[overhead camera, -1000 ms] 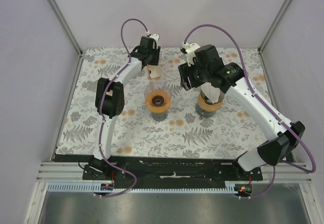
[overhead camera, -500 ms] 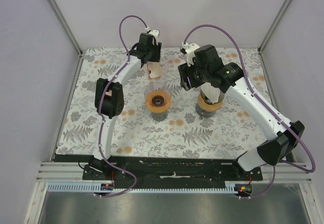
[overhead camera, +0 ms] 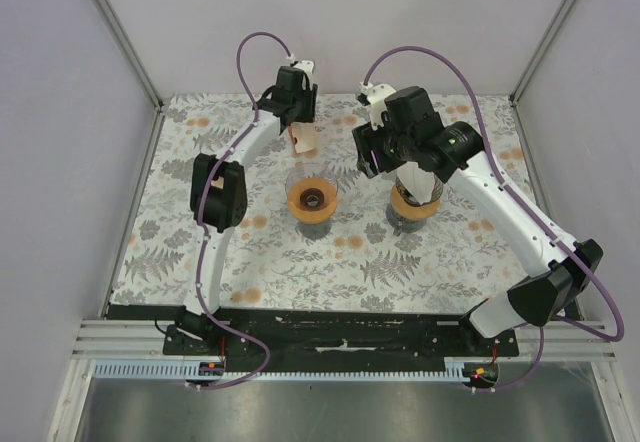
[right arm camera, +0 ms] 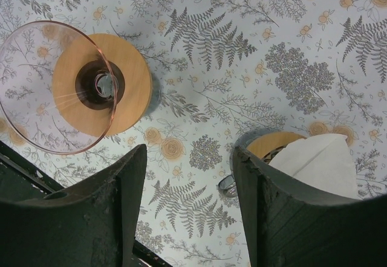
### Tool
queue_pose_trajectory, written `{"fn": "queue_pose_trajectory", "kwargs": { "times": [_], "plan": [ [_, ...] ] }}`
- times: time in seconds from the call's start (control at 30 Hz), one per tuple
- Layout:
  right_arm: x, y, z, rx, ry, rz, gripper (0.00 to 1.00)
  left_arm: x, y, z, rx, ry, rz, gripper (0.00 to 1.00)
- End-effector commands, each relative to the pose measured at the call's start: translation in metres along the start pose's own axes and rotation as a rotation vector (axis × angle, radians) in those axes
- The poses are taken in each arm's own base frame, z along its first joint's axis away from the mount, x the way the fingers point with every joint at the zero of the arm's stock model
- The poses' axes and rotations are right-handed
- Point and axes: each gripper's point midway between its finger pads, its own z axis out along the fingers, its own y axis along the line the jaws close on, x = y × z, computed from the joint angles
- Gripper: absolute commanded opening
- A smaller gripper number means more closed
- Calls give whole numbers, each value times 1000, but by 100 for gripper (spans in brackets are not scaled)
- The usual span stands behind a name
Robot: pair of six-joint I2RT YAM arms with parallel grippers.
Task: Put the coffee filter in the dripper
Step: Pick up the coffee filter from the coffee filter holder.
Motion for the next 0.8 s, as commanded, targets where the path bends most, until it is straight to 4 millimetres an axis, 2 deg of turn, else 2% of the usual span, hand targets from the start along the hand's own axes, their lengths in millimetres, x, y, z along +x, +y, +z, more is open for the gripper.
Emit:
{"fn": "queue_pose_trajectory", "kwargs": {
  "times": [0.0, 0.3, 0.6, 0.77],
  "plan": [
    [-16, 0, -7, 3, -43, 4, 66, -16, 1, 5, -12, -50, -34, 44],
    [-16, 0, -6, 0, -39, 5, 65, -11, 10, 12, -63, -55, -1, 41],
    [-17, 2, -5, -13, -38, -1, 66, -31, 39, -4, -196, -120, 140, 38],
    [-17, 4, -6, -21, -41, -5, 66, -24, 48, -5, -227, -106, 181, 39]
  ]
}}
